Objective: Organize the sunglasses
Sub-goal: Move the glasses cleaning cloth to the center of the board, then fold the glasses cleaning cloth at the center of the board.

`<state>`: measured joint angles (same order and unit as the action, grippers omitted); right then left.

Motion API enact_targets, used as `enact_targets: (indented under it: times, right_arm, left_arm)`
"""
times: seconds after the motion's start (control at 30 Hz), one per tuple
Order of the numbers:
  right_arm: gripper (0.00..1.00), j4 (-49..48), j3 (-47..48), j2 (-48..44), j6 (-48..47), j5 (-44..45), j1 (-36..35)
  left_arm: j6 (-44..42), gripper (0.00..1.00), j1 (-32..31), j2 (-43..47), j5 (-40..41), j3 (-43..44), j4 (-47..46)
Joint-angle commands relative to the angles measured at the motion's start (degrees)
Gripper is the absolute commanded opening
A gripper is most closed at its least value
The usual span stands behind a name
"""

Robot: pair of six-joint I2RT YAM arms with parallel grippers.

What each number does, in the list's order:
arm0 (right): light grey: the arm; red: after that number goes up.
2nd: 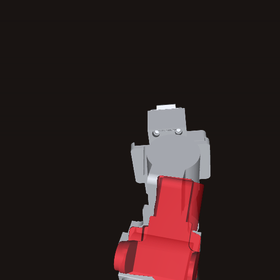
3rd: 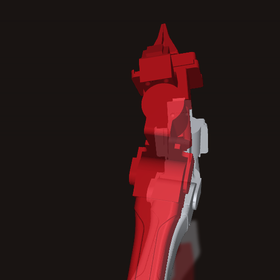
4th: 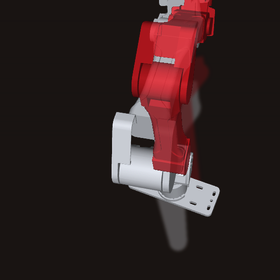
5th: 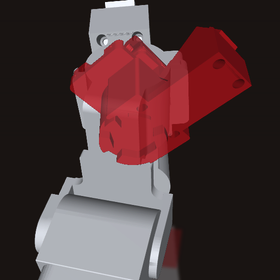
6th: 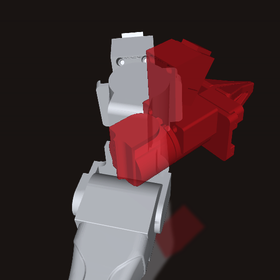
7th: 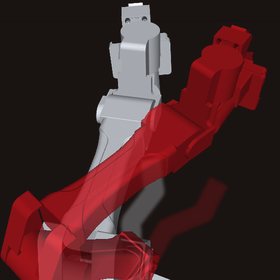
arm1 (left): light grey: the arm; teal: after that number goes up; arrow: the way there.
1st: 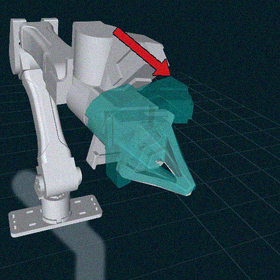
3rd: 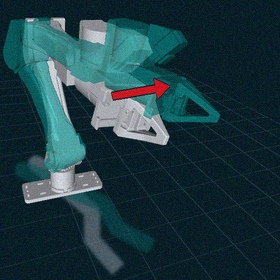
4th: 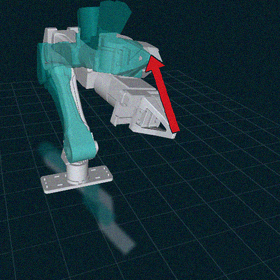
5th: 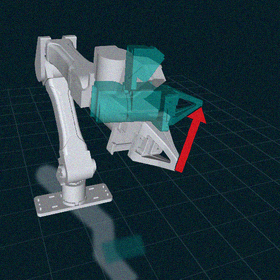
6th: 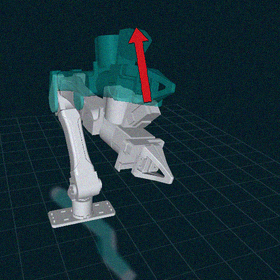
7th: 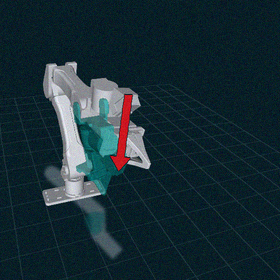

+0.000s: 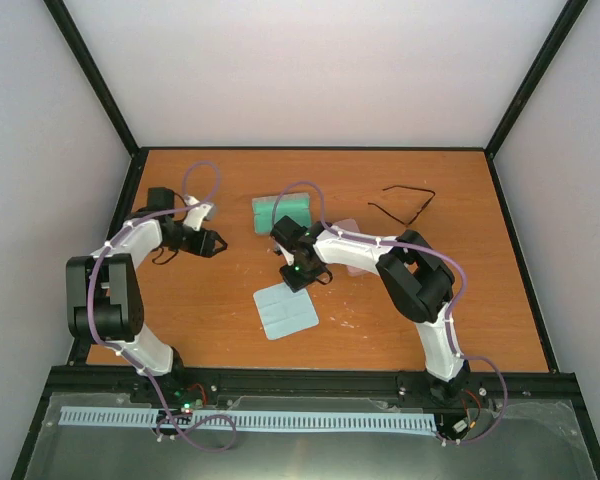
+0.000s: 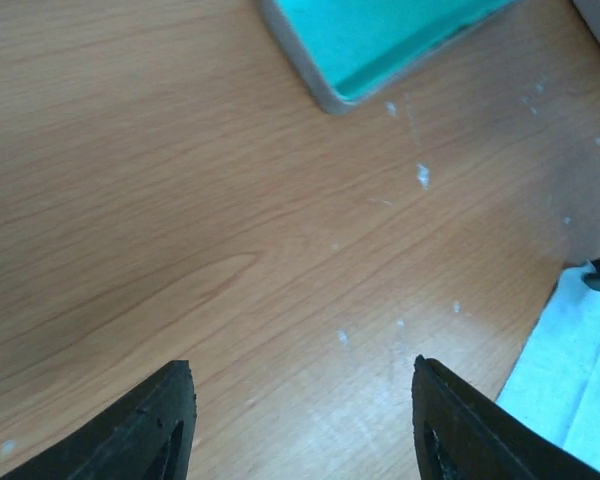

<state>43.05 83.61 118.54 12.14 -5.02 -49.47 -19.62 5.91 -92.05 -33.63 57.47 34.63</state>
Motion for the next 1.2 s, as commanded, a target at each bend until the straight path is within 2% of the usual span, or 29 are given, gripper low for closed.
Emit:
enact_targets:
  times: [0.0,0.17,0.23,0.53,0.77,1.17]
  right_arm:
    - [0.03,-1.2,-3.1,2.1,3.9,-2.0,2.4]
    - [0.03,-2.7,-4.4,0.1,6.0,-2.7,7.2]
    - [0.03,-2.6,-4.2,-0.2,6.0,-2.4,9.1]
    - [0.03,-3.3,-5.0,-0.7,6.8,-2.0,11.8]
    - [0.03,-4.4,-6.0,-1.3,7.5,-2.5,11.9]
    - [0.03,-4.8,-6.2,-1.8,8.2,-2.5,12.3]
  left_arm:
    - [-1.4,0.59,-6.2,1.3,1.8,-0.5,-0.3]
    - [0.1,0.57,-13.3,-1.1,3.1,0.3,-0.7]
    - [0.8,0.53,-16.2,-2.6,3.7,0.8,-1.0]
    - [3.3,0.47,-25.5,-8.7,8.1,5.0,-2.4]
    - [4.3,0.46,-27.5,-12.6,9.7,8.5,-3.3]
    - [3.7,0.33,-31.5,-14.5,14.3,6.7,-4.7]
